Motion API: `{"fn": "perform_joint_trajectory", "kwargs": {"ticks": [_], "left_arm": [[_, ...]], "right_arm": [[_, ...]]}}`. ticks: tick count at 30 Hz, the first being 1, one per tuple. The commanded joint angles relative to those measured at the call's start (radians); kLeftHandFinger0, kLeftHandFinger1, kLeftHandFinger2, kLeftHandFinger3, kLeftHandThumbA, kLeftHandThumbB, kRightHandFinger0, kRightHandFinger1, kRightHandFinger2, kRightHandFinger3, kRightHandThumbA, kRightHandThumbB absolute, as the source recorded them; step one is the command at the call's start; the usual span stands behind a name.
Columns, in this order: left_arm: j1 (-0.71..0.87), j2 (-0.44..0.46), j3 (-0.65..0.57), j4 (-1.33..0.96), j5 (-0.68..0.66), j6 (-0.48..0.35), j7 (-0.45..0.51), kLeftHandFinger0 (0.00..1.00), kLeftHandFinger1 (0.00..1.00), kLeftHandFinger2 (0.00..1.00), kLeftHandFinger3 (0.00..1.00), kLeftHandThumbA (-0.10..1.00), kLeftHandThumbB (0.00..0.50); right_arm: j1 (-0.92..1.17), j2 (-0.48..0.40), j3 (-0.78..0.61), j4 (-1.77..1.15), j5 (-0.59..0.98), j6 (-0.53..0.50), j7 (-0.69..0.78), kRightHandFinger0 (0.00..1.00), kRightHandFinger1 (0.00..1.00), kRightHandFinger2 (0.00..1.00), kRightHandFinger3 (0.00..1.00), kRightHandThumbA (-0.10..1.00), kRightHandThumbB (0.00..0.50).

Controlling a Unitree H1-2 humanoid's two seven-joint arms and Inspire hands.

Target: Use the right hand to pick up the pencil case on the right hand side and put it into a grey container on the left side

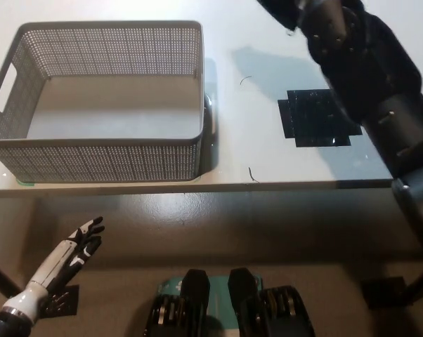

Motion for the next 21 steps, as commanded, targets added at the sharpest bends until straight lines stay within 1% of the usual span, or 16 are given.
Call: {"fn": "perform_joint_trajectory", "kwargs": {"ticks": [1, 3, 4, 5, 6, 9, 10, 12, 15, 17, 18, 20, 21], "left_arm": [[-0.007, 0.026, -0.001, -0.023, -0.002, -0.033, -0.016, 0.91, 0.91, 0.95, 1.00, 1.00, 0.468], [-0.008, 0.022, -0.007, -0.021, -0.007, -0.026, -0.026, 0.91, 0.91, 0.95, 1.00, 1.00, 0.480], [-0.009, 0.021, -0.009, -0.021, -0.004, -0.025, -0.028, 0.91, 0.91, 0.95, 1.00, 1.00, 0.481], [-0.010, 0.020, -0.012, -0.023, 0.000, -0.023, -0.028, 0.90, 0.91, 0.95, 1.00, 1.00, 0.477], [-0.008, 0.019, -0.017, -0.032, -0.001, -0.016, -0.034, 0.91, 0.92, 0.95, 1.00, 1.00, 0.468], [-0.017, 0.013, -0.027, -0.029, 0.001, -0.011, -0.041, 0.90, 0.92, 0.95, 1.00, 1.00, 0.473], [-0.018, 0.012, -0.030, -0.030, 0.003, -0.009, -0.042, 0.90, 0.92, 0.95, 1.00, 1.00, 0.475], [-0.021, 0.005, -0.035, -0.034, -0.001, -0.009, -0.047, 0.90, 0.90, 0.94, 1.00, 1.00, 0.469], [-0.023, 0.002, -0.037, -0.036, -0.002, -0.013, -0.050, 0.88, 0.89, 0.94, 1.00, 1.00, 0.455], [-0.027, 0.005, -0.045, -0.040, 0.013, -0.009, -0.049, 0.87, 0.90, 0.95, 1.00, 1.00, 0.457], [-0.030, 0.005, -0.045, -0.042, 0.010, -0.006, -0.052, 0.86, 0.90, 0.94, 1.00, 1.00, 0.454], [-0.034, 0.005, -0.048, -0.044, 0.017, -0.009, -0.050, 0.84, 0.88, 0.93, 1.00, 1.00, 0.445], [-0.035, 0.004, -0.049, -0.044, 0.015, -0.009, -0.051, 0.84, 0.88, 0.93, 1.00, 1.00, 0.444]], "right_arm": [[-0.103, 0.042, -0.005, -0.051, 0.013, -0.014, 0.022, 0.00, 0.39, 0.75, 0.85, -0.10, 0.185], [-0.113, 0.076, -0.008, -0.036, 0.016, -0.002, 0.016, 0.00, 0.38, 0.75, 0.84, -0.10, 0.184], [-0.120, 0.087, -0.010, -0.025, 0.017, 0.006, 0.019, 0.11, 0.50, 0.86, 0.94, -0.10, 0.226], [-0.121, 0.107, -0.015, -0.021, 0.020, 0.021, 0.010, 0.01, 0.40, 0.77, 0.86, -0.10, 0.189], [-0.120, 0.130, -0.025, -0.008, 0.034, 0.020, 0.010, 0.00, 0.39, 0.78, 0.85, -0.10, 0.186], [-0.125, 0.173, -0.026, 0.042, 0.033, 0.004, -0.017, 0.00, 0.38, 0.76, 0.85, -0.10, 0.187], [-0.134, 0.189, -0.023, 0.074, 0.033, -0.014, -0.020, 0.00, 0.37, 0.74, 0.84, -0.10, 0.169], [-0.148, 0.223, -0.018, 0.123, 0.026, -0.024, -0.042, 0.00, 0.37, 0.72, 0.81, -0.10, 0.173], [-0.159, 0.252, -0.012, 0.169, 0.021, -0.030, -0.045, 0.00, 0.39, 0.73, 0.80, -0.10, 0.155], [-0.168, 0.281, -0.009, 0.208, 0.020, -0.027, -0.057, 0.00, 0.41, 0.76, 0.84, -0.10, 0.167], [-0.171, 0.290, -0.008, 0.224, 0.018, -0.026, -0.063, 0.00, 0.40, 0.75, 0.83, -0.10, 0.171], [-0.172, 0.304, -0.009, 0.251, 0.021, -0.033, -0.068, 0.00, 0.38, 0.71, 0.77, -0.10, 0.181], [-0.172, 0.307, -0.008, 0.261, 0.021, -0.036, -0.067, 0.00, 0.35, 0.71, 0.76, -0.10, 0.183]]}}
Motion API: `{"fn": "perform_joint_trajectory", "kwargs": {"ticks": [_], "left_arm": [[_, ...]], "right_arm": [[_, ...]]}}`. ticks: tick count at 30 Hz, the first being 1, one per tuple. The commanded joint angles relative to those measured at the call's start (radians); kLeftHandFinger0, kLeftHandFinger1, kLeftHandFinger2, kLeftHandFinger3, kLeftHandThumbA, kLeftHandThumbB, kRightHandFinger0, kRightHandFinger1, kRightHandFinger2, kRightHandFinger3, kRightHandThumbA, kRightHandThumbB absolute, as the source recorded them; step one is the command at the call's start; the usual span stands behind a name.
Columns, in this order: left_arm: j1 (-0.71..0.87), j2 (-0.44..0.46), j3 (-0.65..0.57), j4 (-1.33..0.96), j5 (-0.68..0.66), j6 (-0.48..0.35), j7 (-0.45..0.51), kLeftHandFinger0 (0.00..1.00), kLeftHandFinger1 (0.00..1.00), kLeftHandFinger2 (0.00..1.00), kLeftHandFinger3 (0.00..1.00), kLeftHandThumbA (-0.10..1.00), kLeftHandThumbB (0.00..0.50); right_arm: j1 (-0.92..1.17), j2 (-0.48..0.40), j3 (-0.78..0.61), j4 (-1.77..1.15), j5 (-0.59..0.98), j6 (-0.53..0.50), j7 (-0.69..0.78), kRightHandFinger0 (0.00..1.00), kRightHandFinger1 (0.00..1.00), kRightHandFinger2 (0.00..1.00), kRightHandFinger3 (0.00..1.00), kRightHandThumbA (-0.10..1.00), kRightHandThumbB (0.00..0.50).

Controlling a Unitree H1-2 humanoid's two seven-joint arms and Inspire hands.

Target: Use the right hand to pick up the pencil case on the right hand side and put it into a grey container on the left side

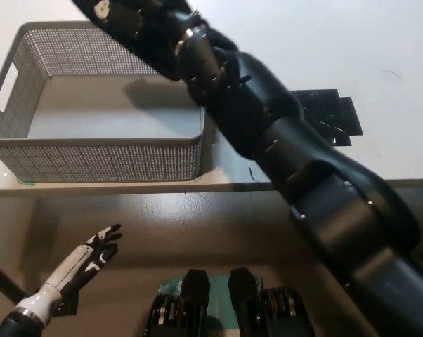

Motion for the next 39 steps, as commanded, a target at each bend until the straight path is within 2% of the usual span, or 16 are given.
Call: {"fn": "perform_joint_trajectory", "kwargs": {"ticks": [1, 4, 6, 10, 11, 12, 13, 14, 15, 16, 17, 20, 27, 39], "left_arm": [[-0.030, 0.011, -0.002, -0.026, 0.000, -0.018, -0.014, 0.83, 0.88, 0.92, 1.00, 1.00, 0.448], [-0.035, 0.010, -0.006, -0.030, 0.003, -0.019, -0.017, 0.83, 0.89, 0.91, 1.00, 1.00, 0.476], [-0.040, 0.011, -0.008, -0.031, 0.001, -0.020, -0.024, 0.84, 0.89, 0.92, 1.00, 1.00, 0.484], [-0.047, 0.012, -0.009, -0.040, 0.000, -0.003, -0.032, 0.86, 0.88, 0.93, 1.00, 1.00, 0.500], [-0.051, 0.012, -0.010, -0.036, -0.001, -0.005, -0.035, 0.86, 0.88, 0.93, 1.00, 1.00, 0.500], [-0.055, 0.014, -0.011, -0.036, 0.000, -0.004, -0.036, 0.87, 0.88, 0.92, 1.00, 1.00, 0.500], [-0.060, 0.014, -0.012, -0.036, 0.005, -0.004, -0.036, 0.87, 0.87, 0.92, 1.00, 1.00, 0.500], [-0.062, 0.014, -0.014, -0.037, 0.009, -0.006, -0.036, 0.87, 0.87, 0.92, 1.00, 1.00, 0.492], [-0.065, 0.015, -0.016, -0.038, 0.013, -0.008, -0.036, 0.88, 0.87, 0.92, 1.00, 1.00, 0.491], [-0.069, 0.016, -0.016, -0.034, 0.014, -0.009, -0.035, 0.88, 0.87, 0.92, 1.00, 1.00, 0.493], [-0.068, 0.020, -0.019, -0.036, 0.023, -0.017, -0.033, 0.88, 0.87, 0.91, 1.00, 1.00, 0.482], [-0.074, 0.023, -0.020, -0.045, 0.019, -0.001, -0.041, 0.90, 0.88, 0.92, 1.00, 1.00, 0.482], [-0.078, 0.023, -0.022, -0.044, 0.018, -0.001, -0.045, 0.90, 0.88, 0.93, 1.00, 1.00, 0.457], [-0.084, 0.029, -0.016, -0.040, 0.016, -0.003, -0.054, 0.90, 0.88, 0.92, 1.00, 1.00, 0.469]], "right_arm": [[-0.089, 0.024, 0.001, 0.029, 0.010, -0.038, -0.056, 0.00, 0.33, 0.70, 0.75, -0.10, 0.183], [-0.078, 0.031, 0.013, 0.053, 0.001, -0.041, -0.071, 0.00, 0.28, 0.71, 0.71, -0.10, 0.189], [-0.064, 0.038, 0.020, 0.074, -0.003, -0.022, -0.068, 0.00, 0.29, 0.73, 0.73, -0.10, 0.166], [-0.045, 0.036, 0.020, 0.091, 0.006, -0.020, -0.056, 0.00, 0.28, 0.76, 0.77, -0.10, 0.158], [-0.042, 0.036, 0.013, 0.095, 0.015, -0.001, -0.039, 0.00, 0.33, 0.79, 0.81, -0.10, 0.151], [-0.044, 0.036, 0.008, 0.099, 0.021, 0.031, -0.017, 0.21, 0.58, 1.00, 1.00, 0.07, 0.196], [-0.049, 0.032, 0.005, 0.103, 0.028, 0.072, 0.022, 0.49, 0.77, 1.00, 1.00, 0.31, 0.229], [-0.055, 0.026, 0.004, 0.106, 0.035, 0.093, 0.093, 0.84, 1.00, 1.00, 1.00, 0.62, 0.403], [-0.061, 0.020, 0.001, 0.109, 0.043, 0.111, 0.163, 1.00, 1.00, 1.00, 1.00, 0.68, 0.390], [-0.069, 0.014, 0.020, 0.114, 0.026, 0.140, 0.220, 1.00, 1.00, 1.00, 1.00, 0.83, 0.478], [-0.069, 0.010, 0.033, 0.116, 0.013, 0.156, 0.251, 1.00, 1.00, 1.00, 1.00, 0.94, 0.500], [-0.059, -0.006, 0.027, 0.109, 0.021, 0.154, 0.272, 1.00, 1.00, 1.00, 1.00, 1.00, 0.500], [-0.040, -0.028, 0.010, 0.094, 0.035, 0.131, 0.285, 1.00, 1.00, 1.00, 1.00, 1.00, 0.500], [-0.011, -0.067, -0.028, 0.034, 0.074, 0.090, 0.295, 1.00, 1.00, 1.00, 1.00, 1.00, 0.500]]}}
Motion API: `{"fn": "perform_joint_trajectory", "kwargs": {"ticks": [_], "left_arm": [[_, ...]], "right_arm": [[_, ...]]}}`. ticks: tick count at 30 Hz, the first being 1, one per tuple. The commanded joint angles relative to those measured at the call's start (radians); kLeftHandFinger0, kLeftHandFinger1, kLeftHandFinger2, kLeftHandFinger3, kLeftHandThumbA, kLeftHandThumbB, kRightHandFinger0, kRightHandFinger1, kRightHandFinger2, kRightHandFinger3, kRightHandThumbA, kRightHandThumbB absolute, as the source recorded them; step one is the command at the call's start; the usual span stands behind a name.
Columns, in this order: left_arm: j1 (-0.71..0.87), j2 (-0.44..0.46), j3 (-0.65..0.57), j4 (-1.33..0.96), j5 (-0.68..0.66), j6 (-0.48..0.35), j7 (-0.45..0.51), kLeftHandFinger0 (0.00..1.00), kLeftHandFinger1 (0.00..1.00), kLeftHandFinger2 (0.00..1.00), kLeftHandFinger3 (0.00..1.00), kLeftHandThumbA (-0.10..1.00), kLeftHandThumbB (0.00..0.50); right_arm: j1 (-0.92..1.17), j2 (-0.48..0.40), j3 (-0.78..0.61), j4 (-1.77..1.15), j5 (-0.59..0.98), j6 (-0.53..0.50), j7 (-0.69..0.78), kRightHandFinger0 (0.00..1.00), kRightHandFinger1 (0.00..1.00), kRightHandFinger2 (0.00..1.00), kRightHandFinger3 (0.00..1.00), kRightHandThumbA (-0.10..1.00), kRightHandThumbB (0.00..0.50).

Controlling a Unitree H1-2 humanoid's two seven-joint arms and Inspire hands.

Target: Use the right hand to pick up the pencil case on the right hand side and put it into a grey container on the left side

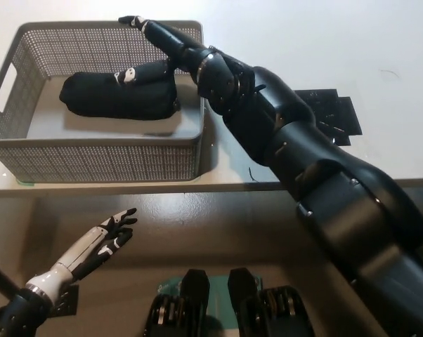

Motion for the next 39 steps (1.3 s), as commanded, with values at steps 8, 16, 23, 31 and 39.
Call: {"fn": "perform_joint_trajectory", "kwargs": {"ticks": [8, 16, 23, 31, 39], "left_arm": [[-0.010, 0.030, 0.007, -0.019, 0.001, -0.011, -0.010, 0.89, 0.89, 0.93, 1.00, 1.00, 0.468], [-0.003, 0.031, 0.013, -0.014, -0.006, -0.006, -0.009, 0.89, 0.90, 0.94, 1.00, 1.00, 0.486], [0.005, 0.033, 0.016, 0.001, -0.009, -0.015, -0.005, 0.89, 0.91, 0.95, 1.00, 1.00, 0.473], [0.026, 0.033, 0.019, 0.019, -0.006, -0.015, 0.004, 0.88, 0.91, 0.95, 1.00, 1.00, 0.482], [0.050, 0.020, 0.020, 0.035, 0.003, -0.011, 0.022, 0.87, 0.91, 0.94, 1.00, 1.00, 0.491]], "right_arm": [[0.120, -0.091, -0.070, -0.442, 0.097, 0.029, 0.086, 1.00, 1.00, 1.00, 1.00, 1.00, 0.500], [0.359, -0.144, -0.106, -0.979, 0.163, 0.134, 0.169, 1.00, 1.00, 1.00, 1.00, 1.00, 0.500], [0.605, -0.208, -0.088, -1.345, 0.136, 0.171, 0.205, 1.00, 1.00, 1.00, 1.00, 1.00, 0.500], [0.831, -0.292, -0.153, -1.583, 0.195, 0.094, 0.165, 1.00, 1.00, 1.00, 1.00, 1.00, 0.484], [0.959, -0.338, -0.200, -1.834, 0.316, 0.161, 0.159, 1.00, 1.00, 1.00, 1.00, 1.00, 0.497]]}}
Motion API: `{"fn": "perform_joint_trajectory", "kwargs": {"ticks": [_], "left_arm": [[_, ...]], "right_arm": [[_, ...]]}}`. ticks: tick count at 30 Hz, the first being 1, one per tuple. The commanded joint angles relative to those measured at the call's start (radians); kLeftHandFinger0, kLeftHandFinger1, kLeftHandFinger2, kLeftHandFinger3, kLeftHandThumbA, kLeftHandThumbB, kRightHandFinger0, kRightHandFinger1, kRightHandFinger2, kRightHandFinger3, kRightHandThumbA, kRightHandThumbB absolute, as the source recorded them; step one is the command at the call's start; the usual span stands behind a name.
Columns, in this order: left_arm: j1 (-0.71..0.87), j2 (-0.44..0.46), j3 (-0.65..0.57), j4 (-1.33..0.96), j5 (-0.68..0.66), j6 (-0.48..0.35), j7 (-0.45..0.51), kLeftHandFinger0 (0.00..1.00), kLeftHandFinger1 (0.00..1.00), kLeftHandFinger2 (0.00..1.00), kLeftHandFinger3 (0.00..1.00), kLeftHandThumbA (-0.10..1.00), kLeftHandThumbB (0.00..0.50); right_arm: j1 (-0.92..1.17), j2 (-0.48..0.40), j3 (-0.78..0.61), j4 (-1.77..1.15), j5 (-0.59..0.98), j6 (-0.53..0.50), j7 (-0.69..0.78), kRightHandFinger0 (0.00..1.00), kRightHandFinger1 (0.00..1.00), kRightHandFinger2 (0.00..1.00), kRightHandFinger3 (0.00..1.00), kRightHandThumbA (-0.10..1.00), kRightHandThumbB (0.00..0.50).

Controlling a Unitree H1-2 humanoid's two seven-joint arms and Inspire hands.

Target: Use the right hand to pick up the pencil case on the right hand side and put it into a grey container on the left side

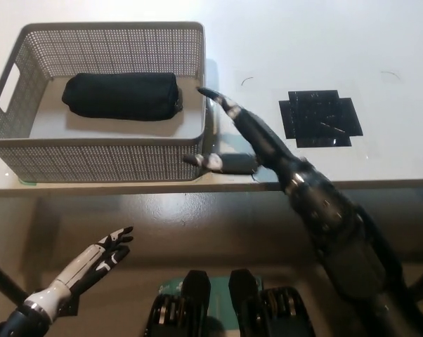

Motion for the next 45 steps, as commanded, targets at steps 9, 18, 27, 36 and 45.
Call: {"fn": "perform_joint_trajectory", "kwargs": {"ticks": [9, 18, 27, 36, 45], "left_arm": [[0.016, 0.018, 0.031, -0.002, -0.016, -0.015, 0.023, 0.86, 0.91, 0.93, 1.00, 1.00, 0.490], [0.017, 0.023, 0.035, 0.005, -0.014, -0.015, 0.024, 0.84, 0.90, 0.93, 1.00, 1.00, 0.469], [0.017, 0.023, 0.047, 0.020, -0.028, -0.019, 0.028, 0.85, 0.91, 0.94, 1.00, 1.00, 0.475], [0.025, 0.022, 0.081, 0.017, -0.030, -0.006, 0.032, 0.85, 0.92, 0.94, 1.00, 1.00, 0.486], [0.010, 0.016, 0.100, 0.031, -0.016, -0.026, 0.046, 0.83, 0.91, 0.94, 1.00, 1.00, 0.500]], "right_arm": [[0.263, -0.138, -0.144, -0.862, 0.336, 0.062, 0.021, 1.00, 1.00, 1.00, 1.00, 1.00, 0.500], [0.486, -0.149, -0.164, -0.833, 0.391, 0.006, -0.007, 1.00, 1.00, 1.00, 1.00, 1.00, 0.500], [0.608, -0.174, -0.192, -0.661, 0.447, -0.064, 0.025, 1.00, 1.00, 1.00, 1.00, 1.00, 0.500], [0.592, -0.190, -0.224, -0.385, 0.425, -0.099, 0.056, 1.00, 1.00, 1.00, 1.00, 1.00, 0.475], [0.500, -0.190, -0.253, -0.085, 0.462, -0.160, 0.082, 1.00, 1.00, 1.00, 1.00, 1.00, 0.362]]}}
